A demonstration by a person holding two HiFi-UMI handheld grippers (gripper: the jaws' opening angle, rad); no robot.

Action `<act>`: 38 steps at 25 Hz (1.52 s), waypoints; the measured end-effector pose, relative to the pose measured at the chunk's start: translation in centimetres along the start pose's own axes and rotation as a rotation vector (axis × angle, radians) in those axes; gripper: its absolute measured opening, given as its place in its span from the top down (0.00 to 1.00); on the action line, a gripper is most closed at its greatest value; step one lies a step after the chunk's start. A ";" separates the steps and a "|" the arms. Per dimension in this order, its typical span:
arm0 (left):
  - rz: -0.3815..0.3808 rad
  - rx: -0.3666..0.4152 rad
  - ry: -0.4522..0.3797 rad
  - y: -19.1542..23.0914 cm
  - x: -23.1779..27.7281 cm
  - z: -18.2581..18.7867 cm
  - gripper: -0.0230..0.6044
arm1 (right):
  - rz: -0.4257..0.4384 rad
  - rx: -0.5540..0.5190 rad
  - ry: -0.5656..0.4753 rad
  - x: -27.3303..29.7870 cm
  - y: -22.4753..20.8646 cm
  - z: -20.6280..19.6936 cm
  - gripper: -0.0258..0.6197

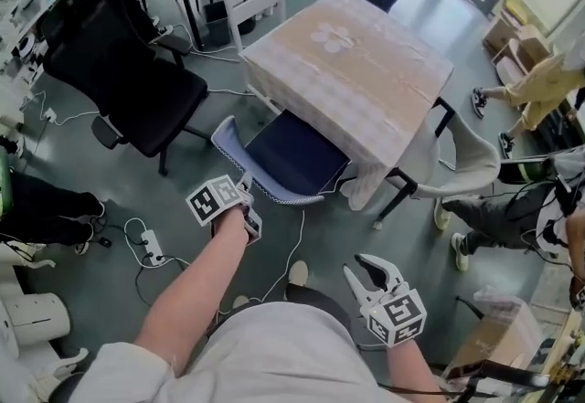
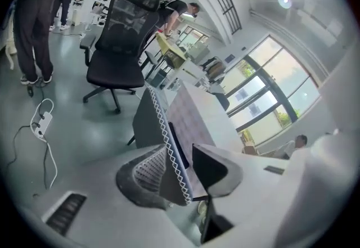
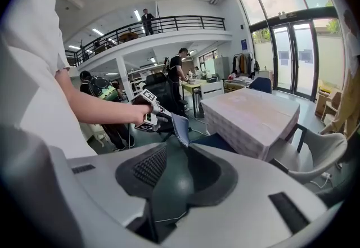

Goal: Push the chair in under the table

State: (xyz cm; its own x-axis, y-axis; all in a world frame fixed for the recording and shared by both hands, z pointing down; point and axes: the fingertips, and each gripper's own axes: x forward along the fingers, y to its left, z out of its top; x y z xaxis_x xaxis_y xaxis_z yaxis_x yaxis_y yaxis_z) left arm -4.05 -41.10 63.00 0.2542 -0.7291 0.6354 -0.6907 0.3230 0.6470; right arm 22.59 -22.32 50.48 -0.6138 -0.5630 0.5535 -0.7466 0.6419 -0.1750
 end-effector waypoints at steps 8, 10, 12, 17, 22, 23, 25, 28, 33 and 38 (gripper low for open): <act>-0.266 0.218 -0.046 0.4 -13.5 0.9 0.75 | 0.054 -0.078 -0.021 2.6 8.0 1.3 0.77; -0.315 0.299 -0.052 0.8 -17.0 0.6 0.79 | 0.068 -0.103 -0.032 3.2 10.3 1.5 0.77; -0.368 0.390 -0.057 1.3 -20.6 -0.2 0.87 | 0.076 -0.126 -0.038 3.5 12.6 1.3 0.80; -0.499 0.553 -0.027 2.8 -28.6 -3.1 0.95 | 0.080 -0.158 -0.044 3.4 18.3 0.2 0.90; -0.586 0.671 0.028 4.5 -34.5 -6.3 0.95 | 0.065 -0.175 -0.040 2.7 23.2 -1.6 0.92; -0.599 0.692 0.039 5.0 -35.6 -6.8 0.95 | 0.063 -0.173 -0.040 2.5 24.3 -1.9 0.92; -0.627 0.727 0.068 5.9 -37.5 -8.0 0.95 | 0.056 -0.170 -0.042 2.0 26.4 -2.6 0.92; -0.656 0.774 0.100 7.0 -39.3 -9.8 0.95 | 0.040 -0.175 -0.052 1.2 28.2 -3.5 0.92; -0.668 0.800 0.115 8.7 -40.2 -10.9 0.95 | 0.028 -0.176 -0.063 0.8 30.4 -4.3 0.92; -0.658 0.806 0.100 9.8 -41.3 -10.6 0.95 | 0.056 -0.216 -0.052 0.9 32.8 -4.2 0.92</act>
State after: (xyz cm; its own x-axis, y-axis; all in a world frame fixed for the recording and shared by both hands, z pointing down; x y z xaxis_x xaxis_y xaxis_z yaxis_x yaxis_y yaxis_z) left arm -14.18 -1.39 47.55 0.7731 -0.5503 0.3155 -0.6334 -0.6443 0.4285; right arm -1.36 0.42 48.60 -0.6694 -0.5461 0.5037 -0.6422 0.7662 -0.0227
